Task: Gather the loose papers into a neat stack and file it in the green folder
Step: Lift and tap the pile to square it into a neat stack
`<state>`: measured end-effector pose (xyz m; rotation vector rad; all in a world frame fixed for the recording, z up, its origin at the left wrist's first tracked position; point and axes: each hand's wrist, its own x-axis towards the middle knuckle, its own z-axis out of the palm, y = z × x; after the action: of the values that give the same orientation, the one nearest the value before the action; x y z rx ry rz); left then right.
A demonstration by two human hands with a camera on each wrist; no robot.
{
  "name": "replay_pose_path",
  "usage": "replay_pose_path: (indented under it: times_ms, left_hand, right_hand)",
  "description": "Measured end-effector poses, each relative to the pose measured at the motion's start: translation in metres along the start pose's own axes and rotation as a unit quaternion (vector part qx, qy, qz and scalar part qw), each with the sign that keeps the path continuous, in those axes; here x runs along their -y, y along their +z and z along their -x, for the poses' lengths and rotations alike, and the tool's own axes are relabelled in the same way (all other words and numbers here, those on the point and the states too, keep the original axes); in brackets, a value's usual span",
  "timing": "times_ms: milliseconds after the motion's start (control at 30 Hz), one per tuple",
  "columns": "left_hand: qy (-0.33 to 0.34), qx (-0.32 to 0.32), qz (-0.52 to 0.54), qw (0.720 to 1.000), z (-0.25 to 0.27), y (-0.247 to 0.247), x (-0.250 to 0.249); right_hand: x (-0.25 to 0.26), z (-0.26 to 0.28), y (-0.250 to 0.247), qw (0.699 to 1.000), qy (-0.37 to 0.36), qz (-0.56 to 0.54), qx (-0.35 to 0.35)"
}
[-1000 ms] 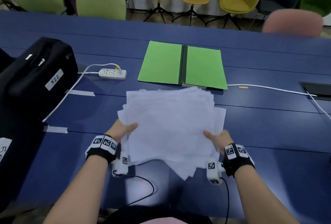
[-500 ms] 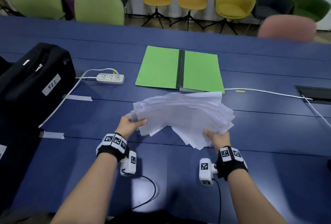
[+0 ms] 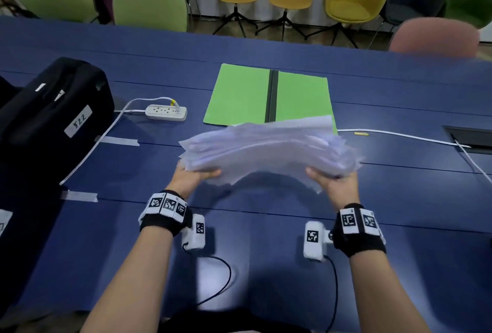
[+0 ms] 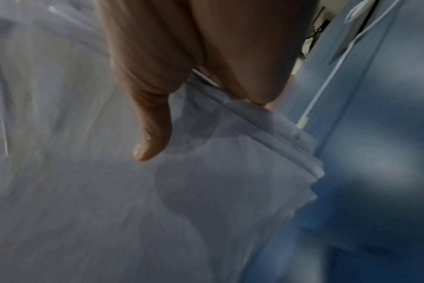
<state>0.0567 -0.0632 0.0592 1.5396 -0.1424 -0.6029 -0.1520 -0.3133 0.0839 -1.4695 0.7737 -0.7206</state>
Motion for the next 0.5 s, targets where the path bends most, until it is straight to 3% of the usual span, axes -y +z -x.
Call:
replay_pose_path:
  times_ms: [100,200,367,500]
  left_hand:
    - [0.007,0.037,-0.034,0.999,-0.003,-0.004,0.012]
    - [0.015,0.059,-0.074,0.995,-0.004,-0.003,0.008]
    - [0.005,0.031,-0.058,0.998,-0.007,0.012,-0.006]
    - [0.063,-0.002,-0.017,0.998,0.0,0.03,-0.027]
  right_hand:
    - [-0.03,0.012,0.003,0.993,0.115,-0.007,0.007]
    - [-0.04,0.013,-0.002,0.989,0.147,-0.006,0.006]
    - [-0.023,0.002,0.004,0.994,0.103,0.043,-0.014]
    - [0.009,-0.005,0.01,0.999,0.012,0.011,-0.036]
